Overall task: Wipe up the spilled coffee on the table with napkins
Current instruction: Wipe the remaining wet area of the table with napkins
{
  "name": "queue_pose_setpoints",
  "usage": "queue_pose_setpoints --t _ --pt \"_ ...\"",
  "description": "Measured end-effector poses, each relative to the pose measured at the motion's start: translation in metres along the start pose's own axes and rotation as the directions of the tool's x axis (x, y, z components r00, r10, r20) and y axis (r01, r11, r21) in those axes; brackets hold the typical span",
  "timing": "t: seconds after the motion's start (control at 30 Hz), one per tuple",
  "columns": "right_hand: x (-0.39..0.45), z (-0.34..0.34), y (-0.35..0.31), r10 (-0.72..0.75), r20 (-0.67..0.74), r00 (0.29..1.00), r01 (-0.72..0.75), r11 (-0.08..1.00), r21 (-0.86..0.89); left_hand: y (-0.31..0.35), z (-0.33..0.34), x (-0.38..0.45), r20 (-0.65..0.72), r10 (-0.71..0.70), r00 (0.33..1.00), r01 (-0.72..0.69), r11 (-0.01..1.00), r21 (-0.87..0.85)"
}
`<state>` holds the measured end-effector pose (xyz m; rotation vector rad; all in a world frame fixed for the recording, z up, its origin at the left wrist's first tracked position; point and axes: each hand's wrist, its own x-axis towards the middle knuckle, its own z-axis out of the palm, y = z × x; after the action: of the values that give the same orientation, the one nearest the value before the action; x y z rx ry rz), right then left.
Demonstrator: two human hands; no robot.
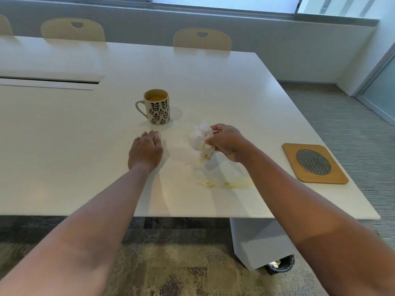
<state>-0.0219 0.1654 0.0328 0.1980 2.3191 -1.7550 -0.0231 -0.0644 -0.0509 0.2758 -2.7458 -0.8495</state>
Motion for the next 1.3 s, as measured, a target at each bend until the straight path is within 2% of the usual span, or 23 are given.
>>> queue_pose_setpoints --t 0.07,0.2,0.37,0.47,0.53,0.67,0.77,0.83,0.9,1.0,1.07,1.13,1.3 --pt "0.003 -0.003 0.012 -0.003 -0.030 1.000 0.007 0.994 0.110 0.000 0.000 0.000 -0.002 0.000 1.000 0.000 1.000 -0.006" --pt "0.006 -0.009 0.040 -0.087 -0.079 0.993 0.091 0.994 0.054 0.000 0.001 -0.001 -0.001 0.015 1.000 -0.015 1.000 -0.009" --pt "0.008 -0.013 0.053 -0.322 -0.094 0.942 0.287 0.919 -0.271 0.000 0.000 0.000 -0.006 0.023 1.000 -0.023 1.000 0.002" --pt "0.011 -0.016 0.055 -0.445 -0.050 0.894 0.343 0.752 -0.563 0.000 0.001 0.000 0.001 0.022 1.000 -0.022 1.000 0.015" --pt "0.011 -0.018 0.056 -0.446 0.006 0.895 0.326 0.646 -0.690 -0.001 0.001 0.001 0.009 0.020 1.000 -0.021 1.000 0.020" --pt "0.006 -0.017 0.052 -0.333 0.071 0.940 0.263 0.577 -0.774 -0.001 0.001 0.001 0.016 0.009 1.000 -0.010 1.000 0.024" --pt "0.007 -0.009 0.045 -0.251 0.047 0.967 0.187 0.569 -0.801 0.001 0.001 0.000 0.018 0.003 1.000 -0.003 1.000 0.024" --pt "0.008 -0.002 0.039 -0.220 0.088 0.972 0.187 0.485 -0.854 0.002 0.000 -0.001 0.012 -0.004 1.000 0.004 1.000 0.020" --pt "0.009 0.005 0.035 -0.217 0.108 0.970 0.192 0.417 -0.889 0.004 -0.002 -0.002 0.006 -0.003 1.000 0.003 1.000 0.014" --pt "0.007 0.015 0.031 -0.273 0.090 0.958 0.198 0.397 -0.896 0.005 -0.003 -0.003 0.002 0.002 1.000 -0.002 1.000 0.013" --pt "0.005 0.027 0.028 -0.299 0.138 0.944 0.245 0.359 -0.901 0.004 -0.002 -0.003 0.005 0.006 1.000 -0.006 1.000 0.014" --pt "0.001 0.043 0.027 -0.322 0.243 0.915 0.349 0.332 -0.876 0.002 -0.001 -0.002 0.007 0.009 1.000 -0.009 1.000 0.011" --pt "-0.007 0.057 0.022 -0.345 0.585 0.734 0.673 0.249 -0.697 -0.001 0.002 0.001 -0.004 0.015 1.000 -0.015 1.000 0.014"
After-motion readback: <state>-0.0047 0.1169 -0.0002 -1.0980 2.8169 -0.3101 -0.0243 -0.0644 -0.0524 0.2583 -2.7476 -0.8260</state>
